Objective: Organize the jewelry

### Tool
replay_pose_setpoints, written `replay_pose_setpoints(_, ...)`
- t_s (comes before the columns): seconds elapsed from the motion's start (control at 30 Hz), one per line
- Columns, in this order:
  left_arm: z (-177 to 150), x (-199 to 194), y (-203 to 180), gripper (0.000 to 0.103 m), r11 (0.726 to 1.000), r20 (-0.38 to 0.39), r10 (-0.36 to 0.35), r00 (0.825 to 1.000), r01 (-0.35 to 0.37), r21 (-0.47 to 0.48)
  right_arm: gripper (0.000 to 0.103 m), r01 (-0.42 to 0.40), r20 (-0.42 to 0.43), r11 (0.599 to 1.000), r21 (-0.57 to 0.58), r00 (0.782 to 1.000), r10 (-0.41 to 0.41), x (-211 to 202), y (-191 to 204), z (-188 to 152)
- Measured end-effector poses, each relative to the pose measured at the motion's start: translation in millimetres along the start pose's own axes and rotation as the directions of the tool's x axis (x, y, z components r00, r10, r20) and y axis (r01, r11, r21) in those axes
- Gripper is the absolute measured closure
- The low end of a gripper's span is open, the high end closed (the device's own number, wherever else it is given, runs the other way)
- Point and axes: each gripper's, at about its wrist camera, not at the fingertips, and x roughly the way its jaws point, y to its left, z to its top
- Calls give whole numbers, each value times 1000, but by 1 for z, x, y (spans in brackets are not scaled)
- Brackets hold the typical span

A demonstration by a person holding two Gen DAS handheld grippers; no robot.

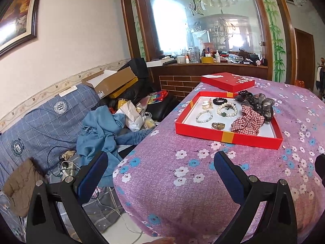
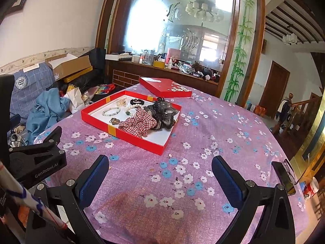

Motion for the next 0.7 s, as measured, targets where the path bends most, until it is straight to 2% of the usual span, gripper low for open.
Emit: replay_pose_setpoints(0.7, 0, 2, 1, 0, 1000, -4, 21, 1000, -21, 19, 0, 5, -17, 1000, -3, 1000, -5, 4, -2, -1)
